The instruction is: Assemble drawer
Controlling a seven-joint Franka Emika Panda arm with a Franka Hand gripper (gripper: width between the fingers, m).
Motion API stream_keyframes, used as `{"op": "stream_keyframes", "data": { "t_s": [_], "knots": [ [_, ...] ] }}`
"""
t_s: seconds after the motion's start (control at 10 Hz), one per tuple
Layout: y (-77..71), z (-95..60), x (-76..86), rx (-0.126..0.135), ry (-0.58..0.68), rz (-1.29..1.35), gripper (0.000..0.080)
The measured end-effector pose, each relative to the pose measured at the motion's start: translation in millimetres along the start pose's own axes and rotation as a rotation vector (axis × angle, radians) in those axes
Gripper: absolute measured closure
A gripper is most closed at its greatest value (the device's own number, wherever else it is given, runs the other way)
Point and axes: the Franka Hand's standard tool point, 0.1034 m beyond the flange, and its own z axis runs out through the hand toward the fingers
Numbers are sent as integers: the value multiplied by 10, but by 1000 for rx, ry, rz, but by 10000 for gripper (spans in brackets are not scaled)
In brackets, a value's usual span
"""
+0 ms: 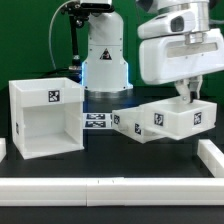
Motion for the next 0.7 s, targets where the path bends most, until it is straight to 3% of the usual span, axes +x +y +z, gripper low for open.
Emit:
{"op": "stream_keyframes", "data": {
  "t_s": [0.1,0.2,0.5,0.7],
  "knots": [
    [-238,15,-108,7,-15,65,764],
    [-359,29,-114,5,-12,127,764],
    [-381,36,-118,6,-15,109,764],
    [-795,62,-91,15,27,28,764]
  ]
}}
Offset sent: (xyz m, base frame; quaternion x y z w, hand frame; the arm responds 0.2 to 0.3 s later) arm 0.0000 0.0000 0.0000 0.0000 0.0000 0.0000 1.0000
